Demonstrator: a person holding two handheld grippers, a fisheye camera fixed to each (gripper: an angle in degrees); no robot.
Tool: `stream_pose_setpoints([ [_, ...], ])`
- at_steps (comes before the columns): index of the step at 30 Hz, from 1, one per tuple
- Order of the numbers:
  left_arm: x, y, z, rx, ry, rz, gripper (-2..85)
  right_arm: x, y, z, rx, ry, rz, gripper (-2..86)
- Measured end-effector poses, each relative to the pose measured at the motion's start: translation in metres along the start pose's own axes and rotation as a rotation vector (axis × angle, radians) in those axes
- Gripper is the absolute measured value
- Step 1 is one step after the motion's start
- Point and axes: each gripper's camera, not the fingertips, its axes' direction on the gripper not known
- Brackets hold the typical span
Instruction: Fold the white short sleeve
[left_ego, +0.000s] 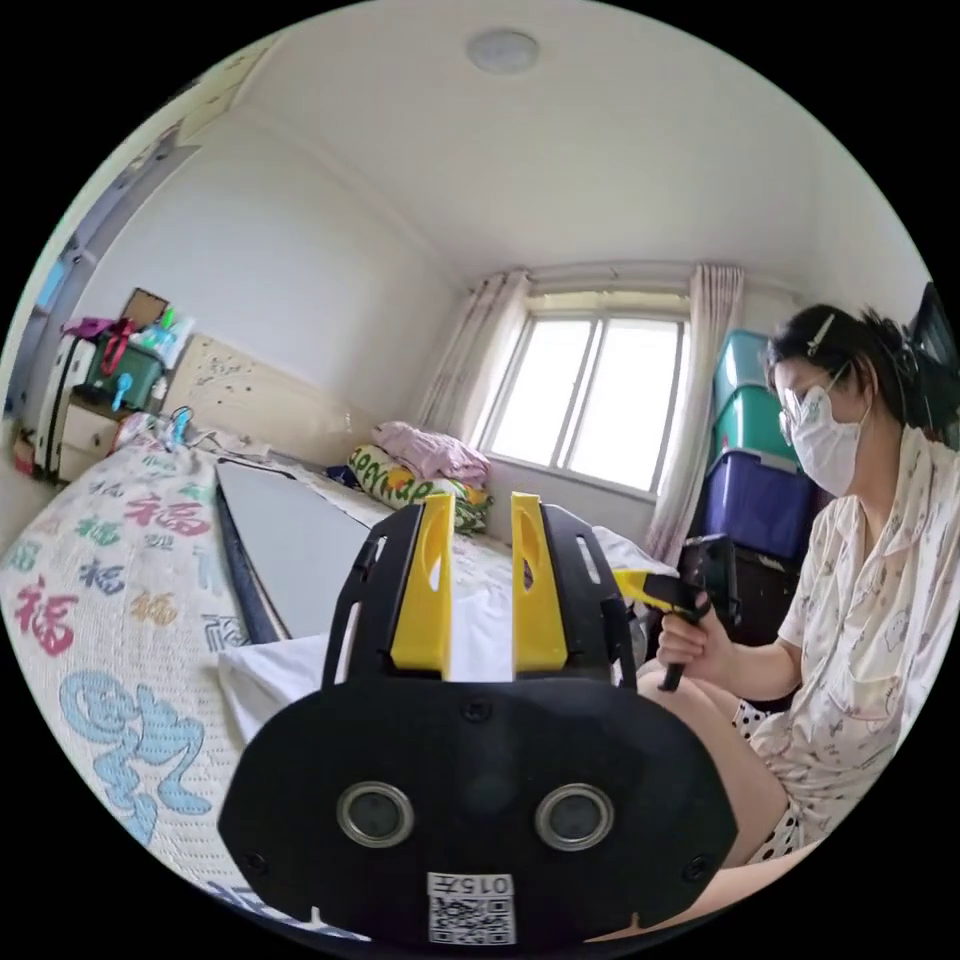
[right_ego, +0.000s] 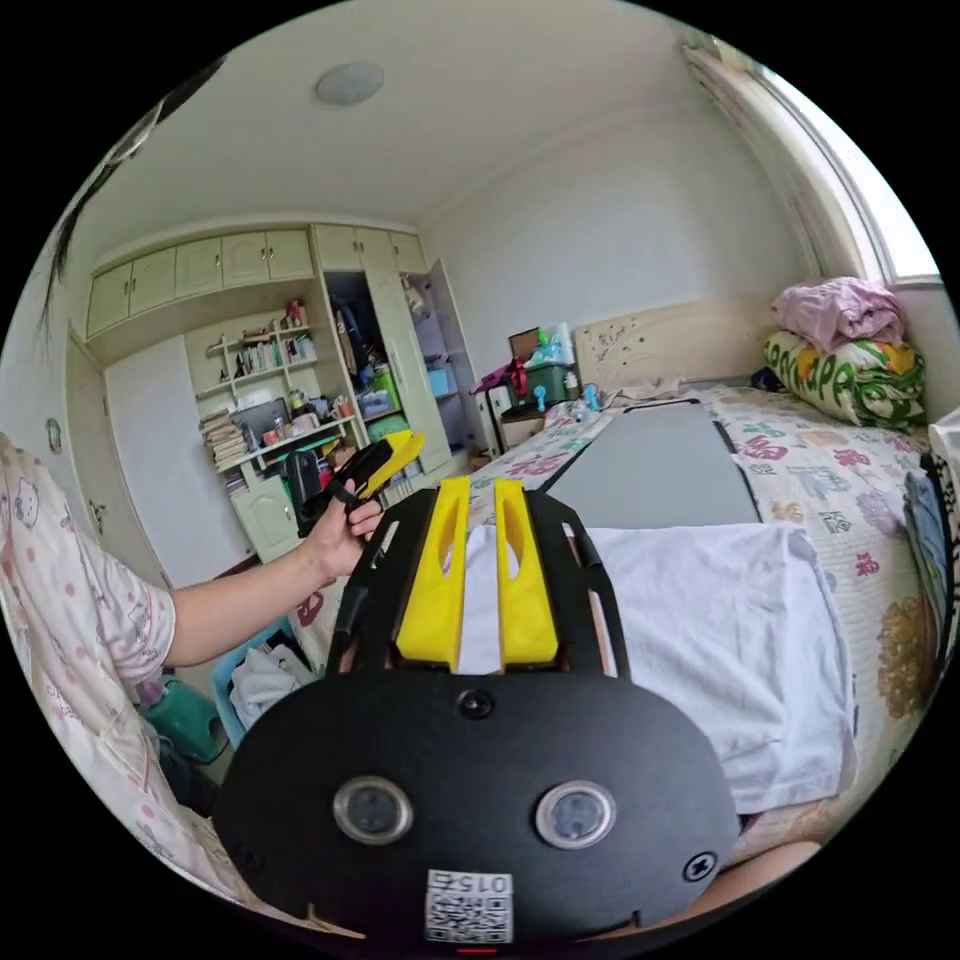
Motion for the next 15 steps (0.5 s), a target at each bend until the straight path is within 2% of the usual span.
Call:
stream_pose_setpoints([
  [3,0.031,-0.046,0.081,-0.121,0.042,0.076,9.4,0.028,-0.044,-0.057,0.076,0.112,0.111,4.9],
  [5,0.043,-0.066,0.136,-0.18,0.077,0.093,9.4,0.059,-0.065,-0.1,0.099,0.261,0.238,3.2],
  [10,0.067,-0.103,0.279,-0.298,0.182,0.087,9.3,0.114,-0.083,-0.148,-0.036,0.544,0.497,0.1],
  [15,0.092,-0.132,0.423,-0.417,0.238,0.08,9.2,0.118,-0.103,-0.143,-0.145,0.501,0.59,-0.4],
])
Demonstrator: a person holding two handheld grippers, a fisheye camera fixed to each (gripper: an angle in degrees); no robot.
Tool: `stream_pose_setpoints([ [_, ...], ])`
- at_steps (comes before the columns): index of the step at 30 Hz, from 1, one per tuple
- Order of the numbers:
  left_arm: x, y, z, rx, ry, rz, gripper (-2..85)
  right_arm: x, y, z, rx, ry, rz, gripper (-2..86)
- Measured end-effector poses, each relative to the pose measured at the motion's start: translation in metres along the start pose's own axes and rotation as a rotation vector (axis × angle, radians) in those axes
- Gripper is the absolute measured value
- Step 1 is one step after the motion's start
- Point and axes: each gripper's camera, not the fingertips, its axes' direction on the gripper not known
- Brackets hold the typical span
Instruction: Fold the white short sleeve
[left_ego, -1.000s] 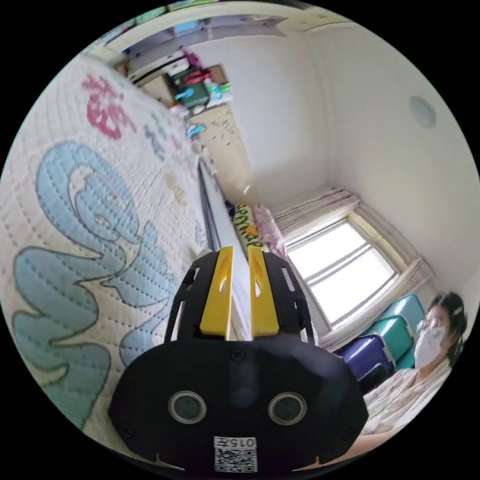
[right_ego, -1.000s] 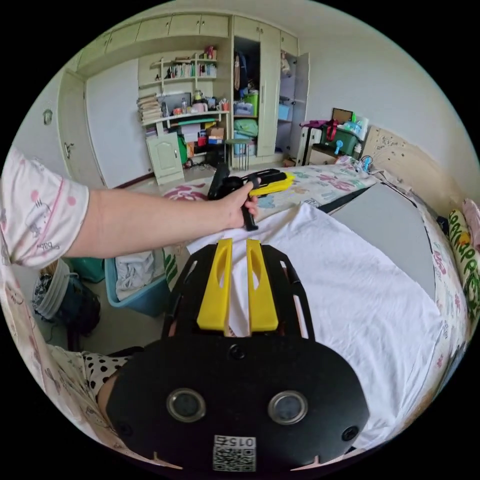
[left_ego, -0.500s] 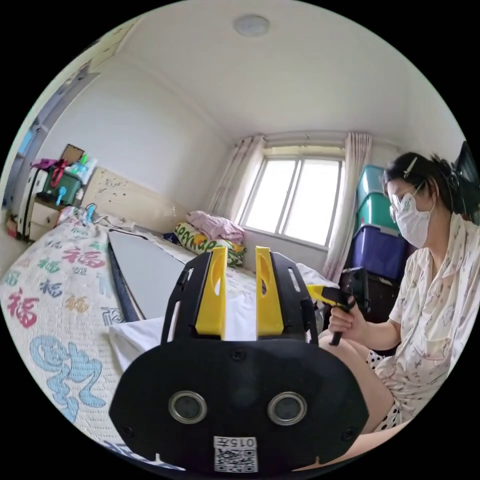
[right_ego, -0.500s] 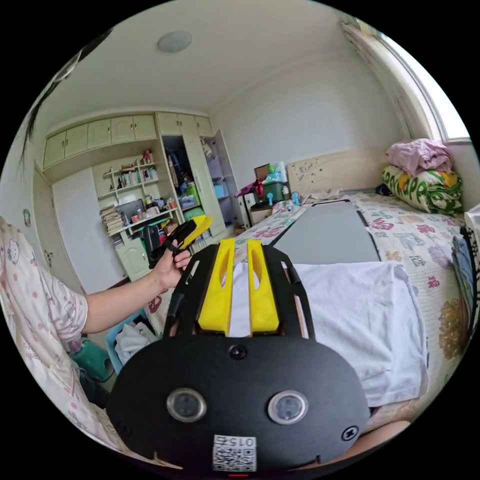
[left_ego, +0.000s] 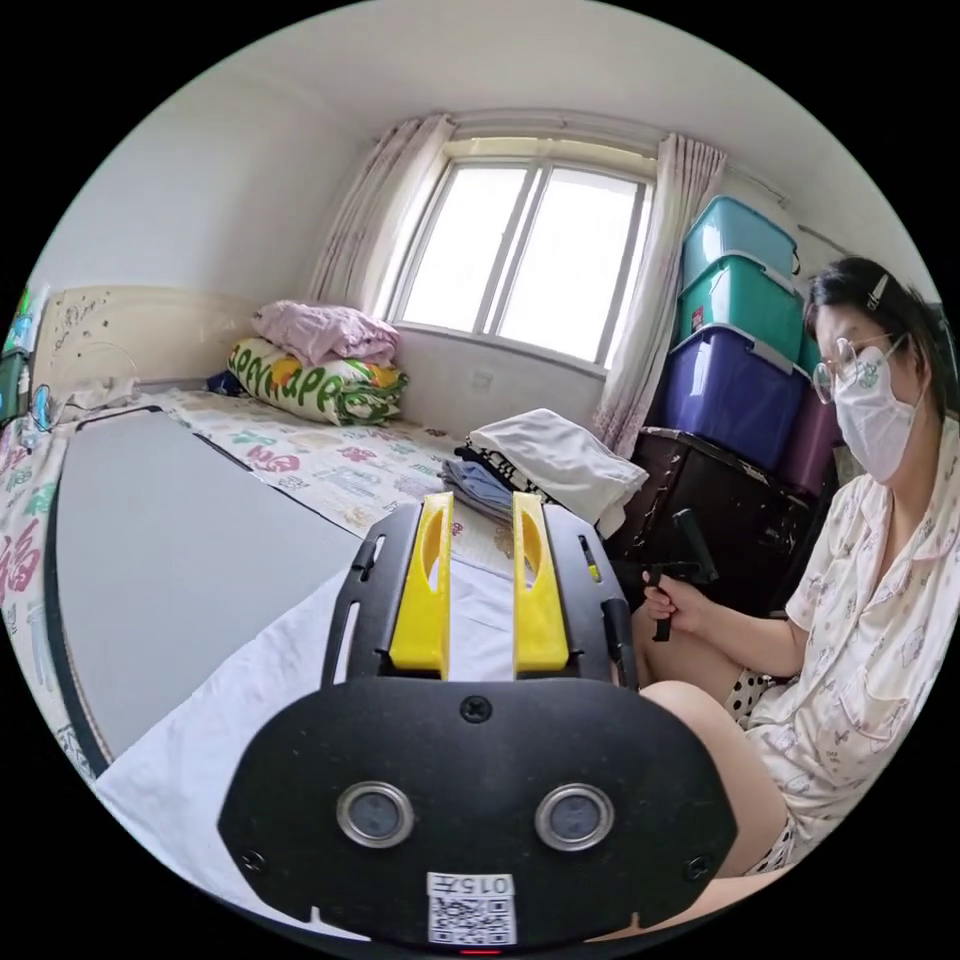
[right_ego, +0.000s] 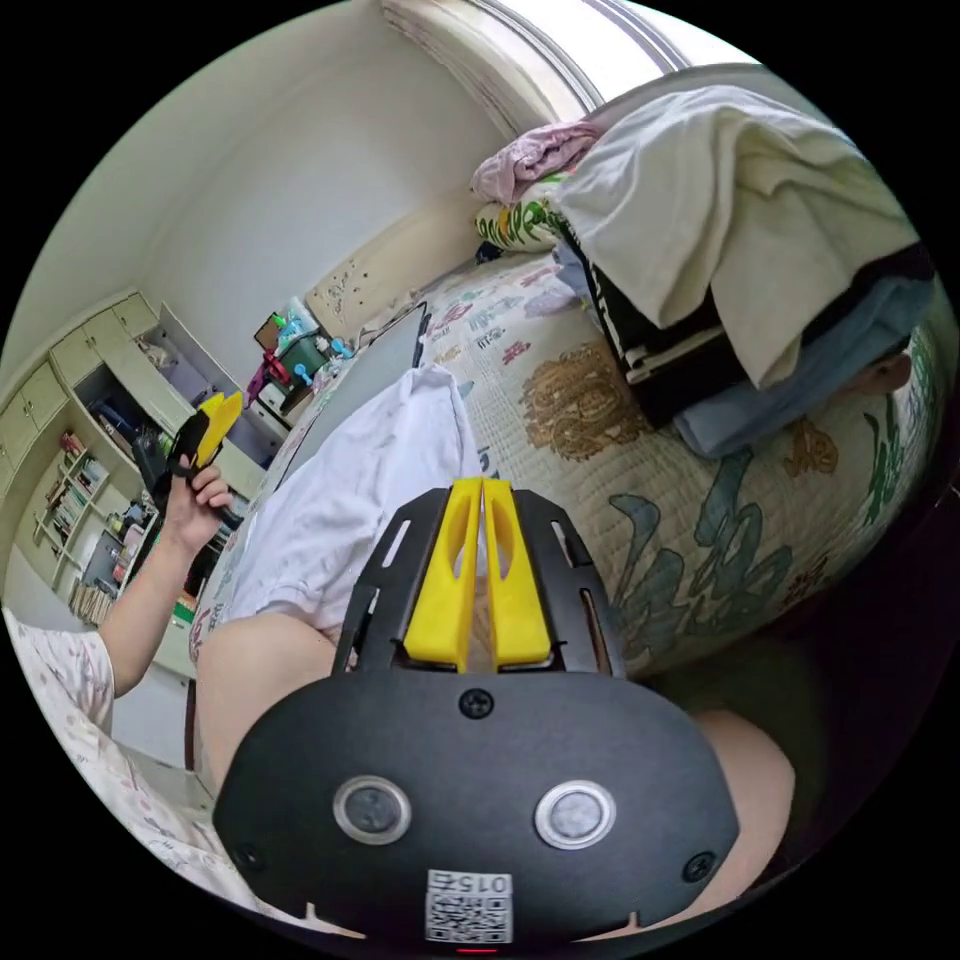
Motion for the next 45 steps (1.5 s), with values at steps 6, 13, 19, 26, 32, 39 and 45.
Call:
stream_pose_setpoints([
  [6,-0.038,-0.091,0.104,-0.133,-0.048,-0.112,9.1,-0.088,0.0,0.012,-0.169,-0.048,-0.101,-0.6],
  [13,-0.064,-0.177,0.196,-0.243,-0.086,-0.159,8.8,-0.182,-0.008,-0.032,-0.14,-0.09,-0.151,-0.7],
  [19,-0.088,-0.254,0.282,-0.381,-0.168,-0.162,9.2,-0.188,0.0,-0.082,0.0,-0.06,0.03,0.1],
  [26,-0.119,-0.309,0.377,-0.49,-0.253,-0.211,9.4,-0.262,0.025,-0.047,-0.12,0.005,-0.074,5.8],
  [32,-0.119,-0.347,0.47,-0.71,-0.359,-0.074,9.6,-0.313,0.055,-0.037,-0.135,0.066,-0.154,6.7],
  [39,-0.13,-0.359,0.515,-0.843,-0.344,-0.037,8.3,-0.343,0.092,-0.024,-0.137,0.084,-0.226,5.5],
  [45,-0.131,-0.355,0.534,-0.922,-0.352,0.033,6.9,-0.348,0.127,0.006,-0.176,0.068,-0.262,5.3],
])
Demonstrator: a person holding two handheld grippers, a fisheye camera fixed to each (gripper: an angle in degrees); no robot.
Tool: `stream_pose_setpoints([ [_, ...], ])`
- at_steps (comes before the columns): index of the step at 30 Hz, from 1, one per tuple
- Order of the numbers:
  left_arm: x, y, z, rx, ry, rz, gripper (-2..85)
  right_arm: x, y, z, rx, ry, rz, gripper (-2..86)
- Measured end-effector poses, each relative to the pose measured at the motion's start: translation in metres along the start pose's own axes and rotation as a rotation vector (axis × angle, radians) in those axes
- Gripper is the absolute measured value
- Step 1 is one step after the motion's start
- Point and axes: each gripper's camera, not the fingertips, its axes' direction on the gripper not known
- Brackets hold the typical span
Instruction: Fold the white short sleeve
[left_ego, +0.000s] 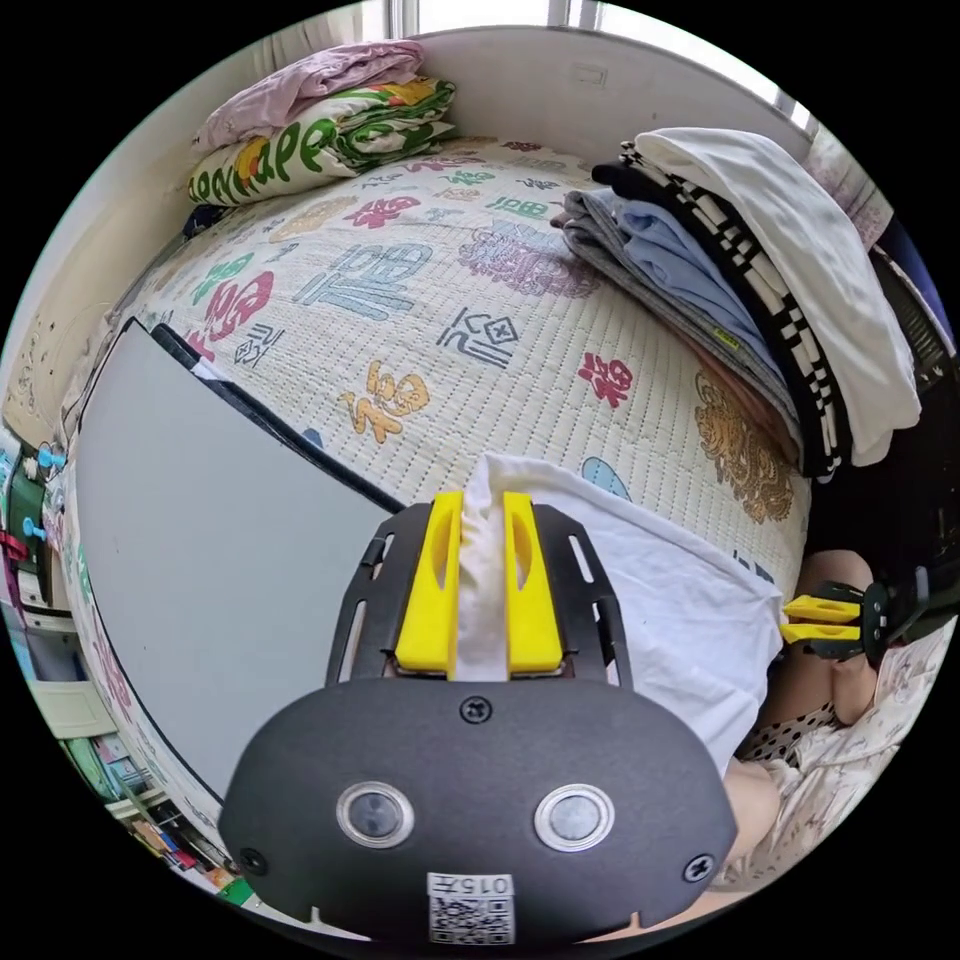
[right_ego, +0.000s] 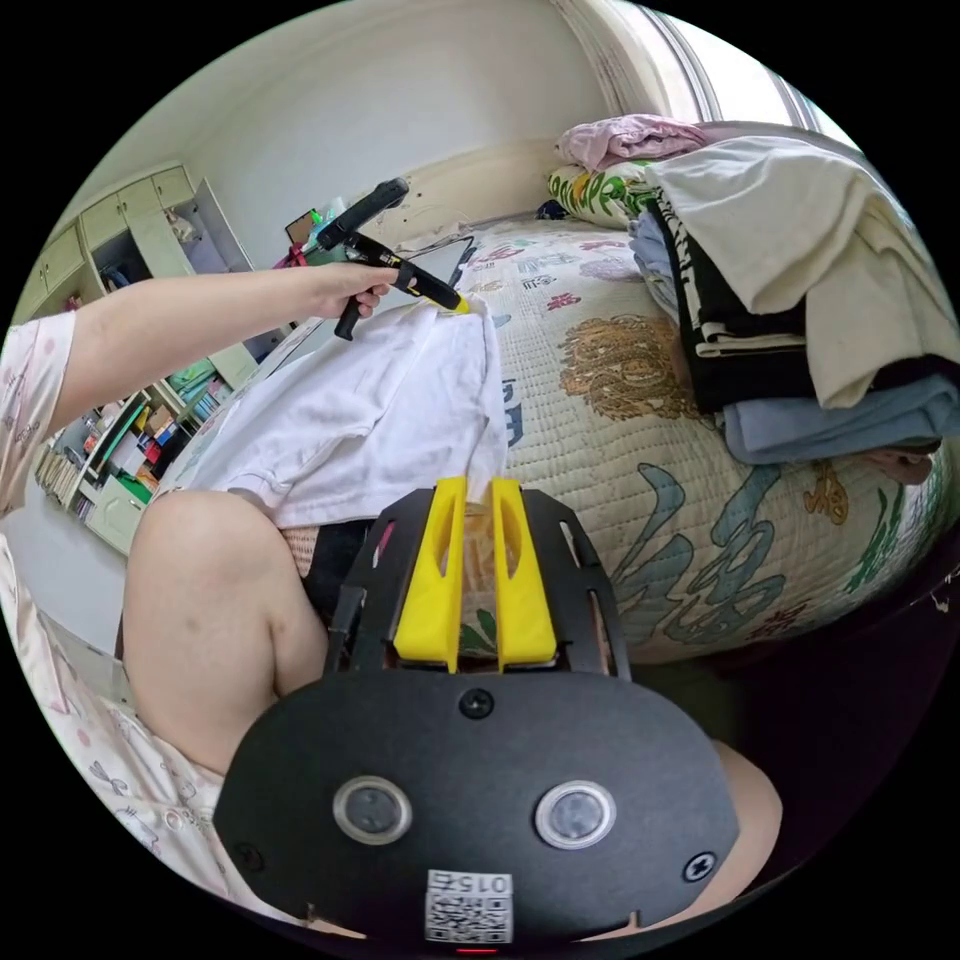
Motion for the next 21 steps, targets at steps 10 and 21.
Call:
stream_pose_setpoints([
  [10,0.004,0.006,0.012,-0.005,-0.034,0.031,6.0,0.023,0.059,0.05,0.009,0.058,0.023,6.9],
  [21,-0.031,0.07,0.032,0.078,0.036,-0.063,0.7,0.073,0.127,0.109,0.013,0.066,0.001,0.8],
])
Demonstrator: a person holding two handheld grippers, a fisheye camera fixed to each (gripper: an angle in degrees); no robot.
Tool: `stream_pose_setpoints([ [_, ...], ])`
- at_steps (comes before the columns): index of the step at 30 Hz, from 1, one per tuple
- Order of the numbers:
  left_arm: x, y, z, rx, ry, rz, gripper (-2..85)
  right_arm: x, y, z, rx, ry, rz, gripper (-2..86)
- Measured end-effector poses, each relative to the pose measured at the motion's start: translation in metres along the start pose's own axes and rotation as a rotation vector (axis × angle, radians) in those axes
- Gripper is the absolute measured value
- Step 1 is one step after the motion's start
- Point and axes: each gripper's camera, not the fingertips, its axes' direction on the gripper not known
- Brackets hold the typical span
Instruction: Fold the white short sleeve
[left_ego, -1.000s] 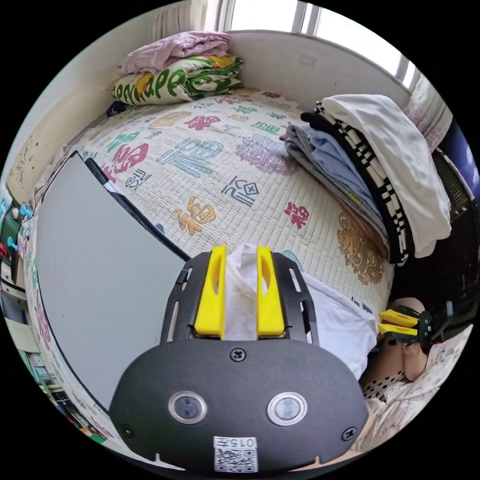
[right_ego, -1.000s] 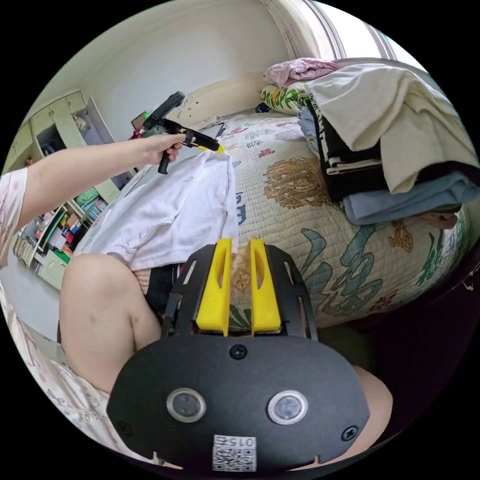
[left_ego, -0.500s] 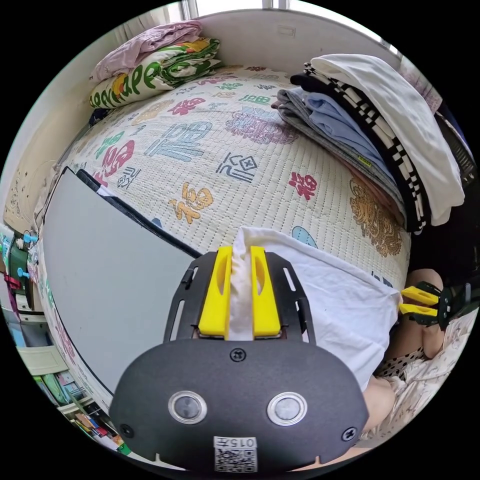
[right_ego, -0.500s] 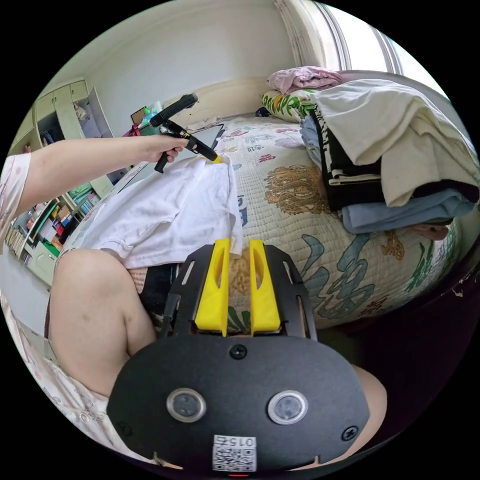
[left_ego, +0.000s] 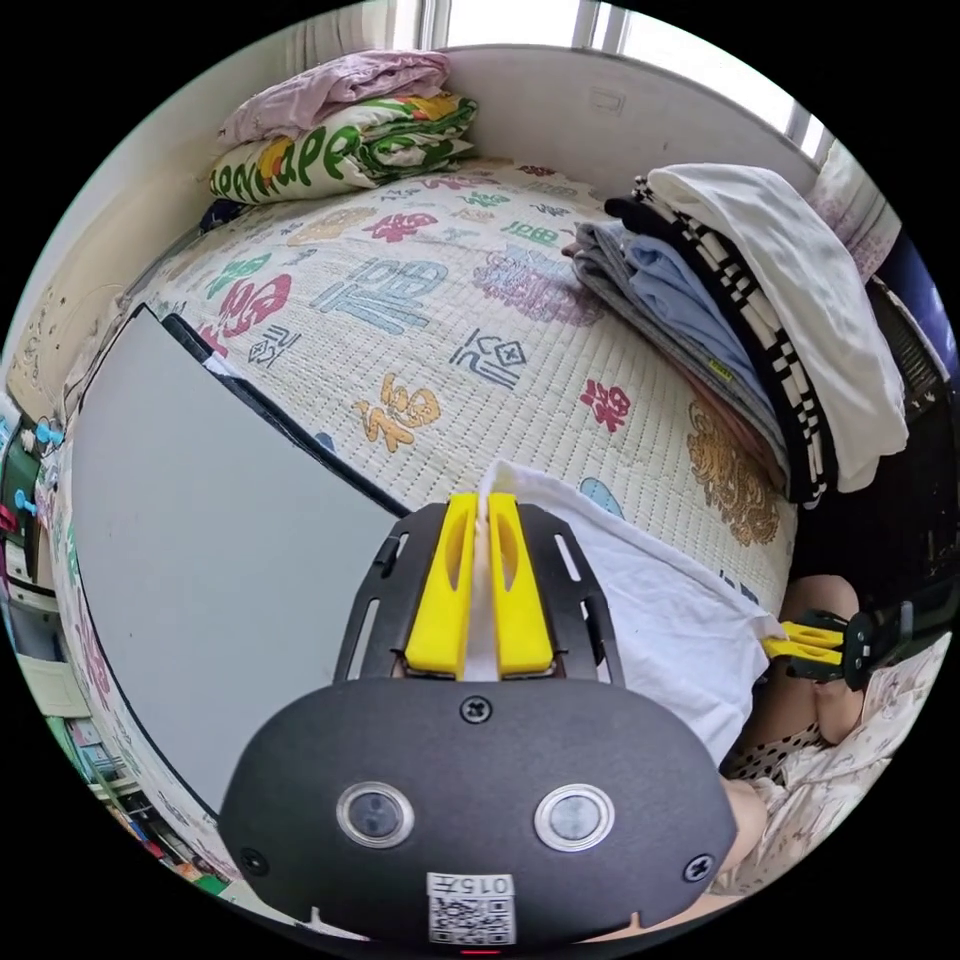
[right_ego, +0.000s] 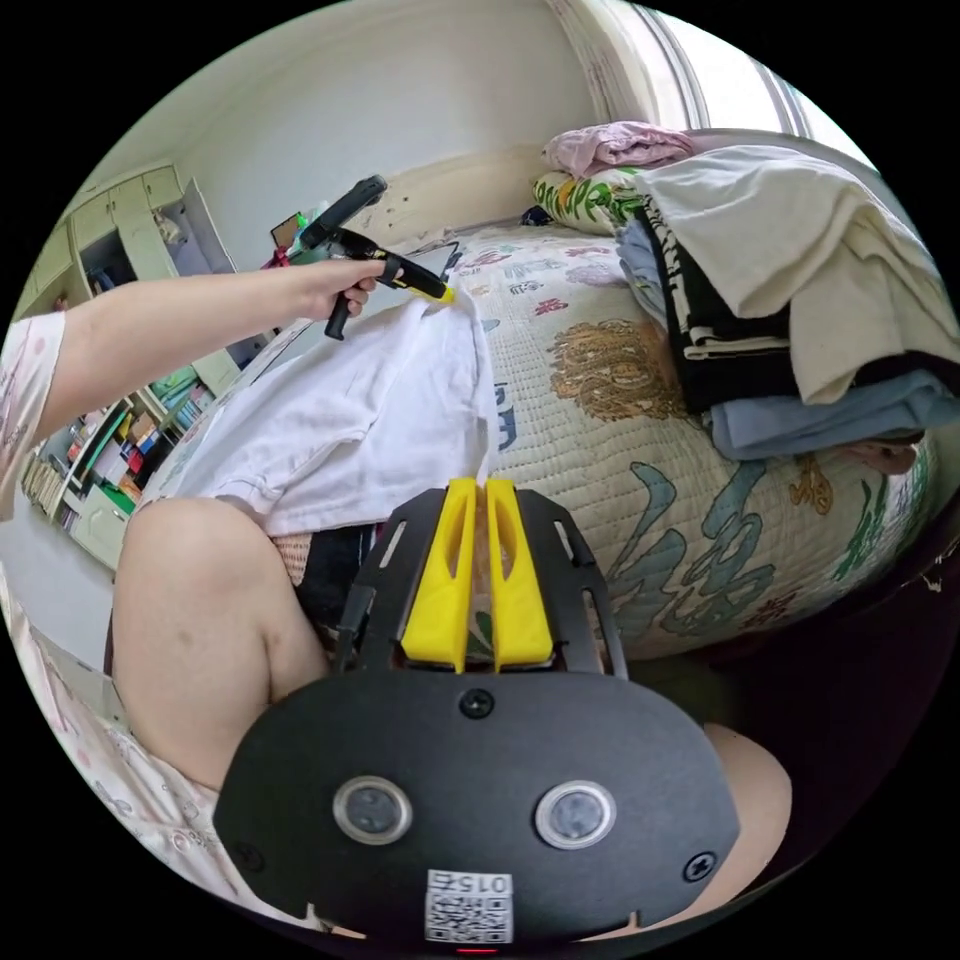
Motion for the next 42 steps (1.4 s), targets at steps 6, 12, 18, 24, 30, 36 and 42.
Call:
stream_pose_setpoints([
  [6,-0.012,0.025,-0.025,0.12,-0.008,-0.006,0.0,0.077,0.038,-0.006,0.147,0.023,0.102,0.5],
  [12,-0.015,0.043,-0.068,0.346,0.115,-0.004,-0.1,0.153,0.057,-0.05,0.355,0.14,0.167,0.5],
  [18,-0.072,0.166,-0.128,0.581,0.265,-0.062,-0.2,0.159,0.081,-0.105,0.46,-0.112,-0.078,0.5],
  [24,-0.191,0.417,-0.144,0.628,0.27,-0.221,-0.2,0.053,0.113,-0.029,0.198,-0.482,-0.503,0.5],
  [30,-0.284,0.675,-0.06,0.481,0.147,-0.501,-0.3,-0.051,0.179,0.105,-0.14,-0.428,-0.777,0.5],
  [36,-0.318,0.811,0.0,0.571,0.224,-0.594,-0.1,-0.071,0.223,0.178,-0.284,-0.39,-0.937,0.4],
  [42,-0.337,0.896,0.037,0.588,0.252,-0.642,2.0,-0.056,0.251,0.249,-0.367,-0.341,-0.996,0.4],
])
